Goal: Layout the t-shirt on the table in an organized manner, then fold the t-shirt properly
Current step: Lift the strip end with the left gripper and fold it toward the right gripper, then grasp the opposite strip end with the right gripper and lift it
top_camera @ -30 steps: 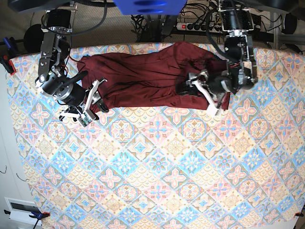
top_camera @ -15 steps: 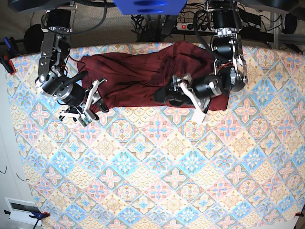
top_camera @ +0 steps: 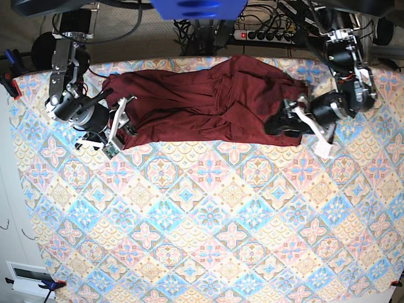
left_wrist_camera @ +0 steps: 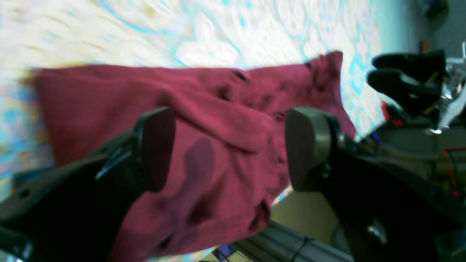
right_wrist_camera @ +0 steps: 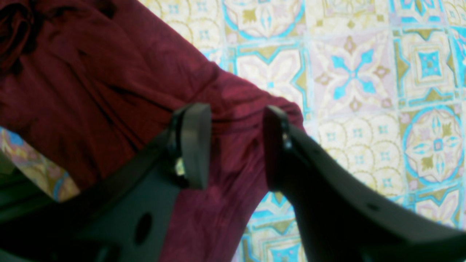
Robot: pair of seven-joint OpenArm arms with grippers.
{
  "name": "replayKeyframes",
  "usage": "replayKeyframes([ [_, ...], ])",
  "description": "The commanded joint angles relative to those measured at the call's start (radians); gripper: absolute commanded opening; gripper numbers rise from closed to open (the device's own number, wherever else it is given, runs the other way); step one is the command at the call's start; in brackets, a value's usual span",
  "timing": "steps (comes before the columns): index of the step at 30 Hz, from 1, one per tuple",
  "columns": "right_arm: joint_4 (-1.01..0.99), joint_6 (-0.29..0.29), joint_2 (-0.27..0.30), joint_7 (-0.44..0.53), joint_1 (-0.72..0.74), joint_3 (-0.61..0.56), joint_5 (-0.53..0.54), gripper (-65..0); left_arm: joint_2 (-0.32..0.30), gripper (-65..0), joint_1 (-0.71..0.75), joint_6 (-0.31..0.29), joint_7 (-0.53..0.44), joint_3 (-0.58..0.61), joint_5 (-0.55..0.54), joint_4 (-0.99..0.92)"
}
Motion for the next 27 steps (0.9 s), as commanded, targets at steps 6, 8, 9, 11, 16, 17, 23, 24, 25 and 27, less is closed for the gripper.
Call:
replayKeyframes([
  [6,-0.13,-0.002,0.013,-0.039,0.013,0.081,-0.002,-41.4,-0.062,-18.9,0.013,-0.003,-0.01,-0.035,-0.035,0.016],
  [8,-0.177,-0.002,0.015,-0.039,0.015,0.081,-0.002,-39.3,-0.064,-18.9,0.014,-0.003,-0.01,-0.035,-0.035,0.016],
  [9,-0.199,-0.002,0.015,-0.039,0.015,0.081,-0.002,-37.5,-0.065,-18.9,0.014,-0.003,-0.01,-0.035,-0.035,0.016],
  [11,-0.229,-0.002,0.015,-0.039,0.015,0.094,0.0,-34.3,-0.065,-18.9,0.014,-0.003,-0.01,-0.035,-0.035,0.013],
  [16,-0.291,-0.002,0.015,-0.039,0.016,0.127,0.004,-32.5,-0.065,-18.9,0.014,-0.003,-0.01,-0.033,-0.035,0.012],
  [17,-0.303,-0.002,0.015,-0.039,0.016,0.127,0.004,-32.5,-0.065,-18.9,0.013,-0.003,-0.01,-0.033,-0.035,0.012],
  [23,-0.368,-0.002,0.015,-0.039,0.016,0.123,0.099,-32.4,-0.065,-18.9,0.011,-0.003,-0.01,-0.031,-0.033,0.01],
  [24,-0.378,-0.002,0.015,-0.039,0.016,0.123,0.138,-32.5,-0.065,-18.9,0.011,-0.003,-0.01,-0.031,-0.033,0.01],
  [25,-0.389,-0.002,0.015,-0.039,0.016,0.123,0.175,-32.5,-0.064,-18.9,0.011,-0.003,-0.01,-0.031,-0.033,0.01],
  [27,-0.41,-0.002,0.015,-0.039,0.016,0.12,0.237,-32.5,-0.064,-18.9,0.011,-0.003,-0.01,-0.031,-0.031,0.01],
])
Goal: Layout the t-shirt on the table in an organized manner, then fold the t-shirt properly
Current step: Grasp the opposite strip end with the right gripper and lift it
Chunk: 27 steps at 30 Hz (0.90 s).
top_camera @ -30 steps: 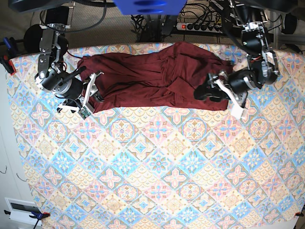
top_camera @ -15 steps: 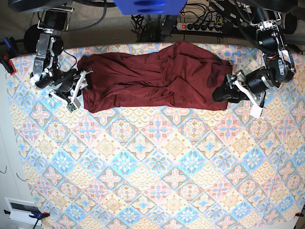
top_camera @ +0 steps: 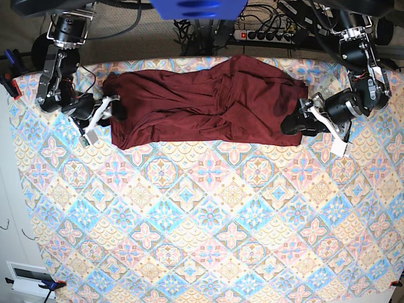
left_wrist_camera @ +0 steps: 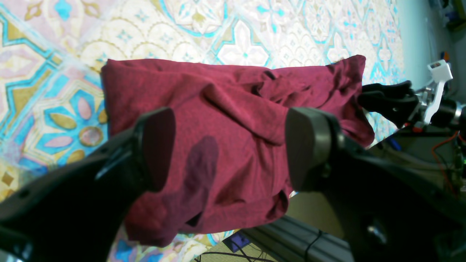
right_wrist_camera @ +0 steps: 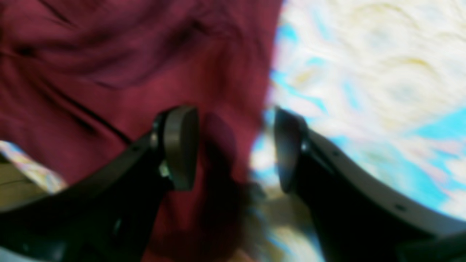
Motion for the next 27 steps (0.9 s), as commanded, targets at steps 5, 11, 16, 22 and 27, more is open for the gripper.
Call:
replayKeyframes([
  [5,-0.005,0.003,0.005,-0.02,0.004,-0.002,0.052,-32.5,-0.014,-18.9,-0.013,-0.002,-0.013,-0.003,-0.021,-0.003],
  [11,-0.009,0.003,-0.029,-0.02,-0.003,-0.005,0.058,-32.5,-0.014,-18.9,-0.014,-0.002,-0.013,-0.003,-0.024,-0.043],
  [16,-0.091,0.003,-0.043,-0.021,-0.003,-0.007,0.058,-32.5,-0.014,-18.9,-0.016,-0.002,-0.013,-0.003,-0.024,-0.042],
  [22,-0.095,0.003,-0.044,-0.021,-0.012,-0.082,0.083,-32.5,-0.014,-18.9,-0.016,-0.002,-0.013,-0.003,-0.025,-0.04],
  [27,-0.094,0.003,-0.044,-0.017,-0.023,-0.149,0.176,-32.5,-0.014,-18.9,-0.016,-0.002,-0.013,-0.004,-0.025,-0.039],
])
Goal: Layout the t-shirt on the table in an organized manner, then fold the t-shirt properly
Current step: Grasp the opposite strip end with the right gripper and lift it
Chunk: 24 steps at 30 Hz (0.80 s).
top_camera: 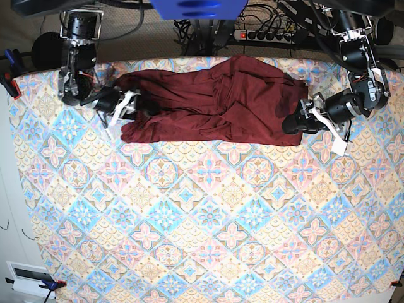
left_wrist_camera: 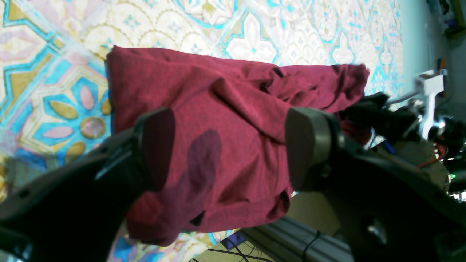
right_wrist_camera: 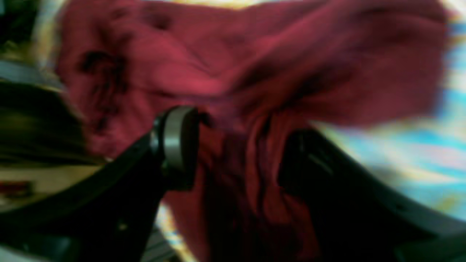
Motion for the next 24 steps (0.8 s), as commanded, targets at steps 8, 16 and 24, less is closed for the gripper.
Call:
replayKeyframes([
  [8,-0.009,-0.009,0.011,-0.056,0.002,-0.019,-0.051,-32.7,-0.015,-18.9,-0.009,-0.002,-0.013,-0.004,-0.021,0.021],
  [16,-0.009,-0.009,0.011,-0.056,0.019,-0.007,-0.053,-60.1,-0.015,-19.0,-0.03,-0.002,-0.013,-0.004,-0.023,0.021],
  [24,-0.009,-0.009,0.019,-0.063,0.078,0.157,-0.054,-62.6,-0.015,-19.0,-0.032,-0.002,-0.013,-0.004,-0.023,0.021],
])
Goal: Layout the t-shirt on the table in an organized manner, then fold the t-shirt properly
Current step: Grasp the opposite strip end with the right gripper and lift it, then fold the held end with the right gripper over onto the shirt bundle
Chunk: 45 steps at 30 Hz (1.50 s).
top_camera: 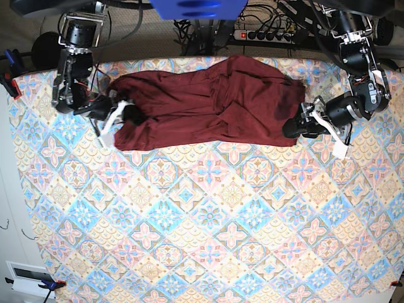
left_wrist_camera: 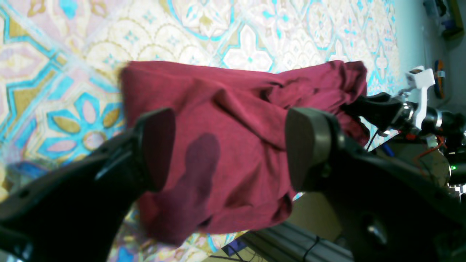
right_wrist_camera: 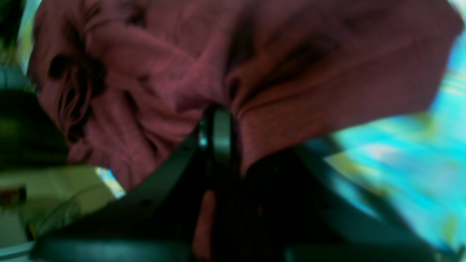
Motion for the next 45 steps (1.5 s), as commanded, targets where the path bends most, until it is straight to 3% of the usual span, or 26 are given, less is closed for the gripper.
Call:
replayKeyframes([
  [1,0.012,0.003,0.026,0.009,0.016,0.025,0.007,-62.6,-0.015,-19.0,-0.008,-0.003,-0.011,-0.004,-0.02,0.019],
  [5,0.012,0.003,0.059,0.009,0.071,0.077,-0.096,-62.7,-0.015,-19.0,-0.016,-0.003,-0.011,-0.004,-0.02,0.019],
  [14,0.027,0.003,0.059,0.018,0.168,0.133,-0.403,-62.8,-0.015,-19.0,-0.021,-0.003,-0.011,-0.004,-0.02,0.016],
  [19,0.132,0.003,0.059,0.009,0.164,0.119,-0.406,-62.8,-0.013,-19.0,-0.021,-0.003,-0.011,-0.004,-0.017,0.013],
  [25,0.334,0.003,0.053,0.017,0.091,-0.039,-0.406,-62.8,-0.013,-20.6,-0.016,-0.001,-0.011,-0.004,-0.014,0.013],
  [30,0.481,0.003,0.013,0.017,0.085,-0.18,-0.409,-62.8,0.014,-37.3,-0.015,0.002,-0.011,-0.003,-0.001,0.013],
  [32,0.506,0.003,0.007,0.018,0.085,-0.219,-0.409,-62.8,0.033,-45.2,-0.013,0.002,-0.011,0.0,0.048,0.013],
  [34,0.512,0.003,-0.01,0.018,0.085,-0.245,-0.409,-62.8,0.068,-48.8,-0.011,0.002,-0.011,0.0,0.097,0.013],
  [45,0.514,0.003,-0.142,0.018,0.113,-0.377,-0.409,-62.7,0.163,-47.9,-0.011,0.0,-0.011,0.002,0.238,0.013],
])
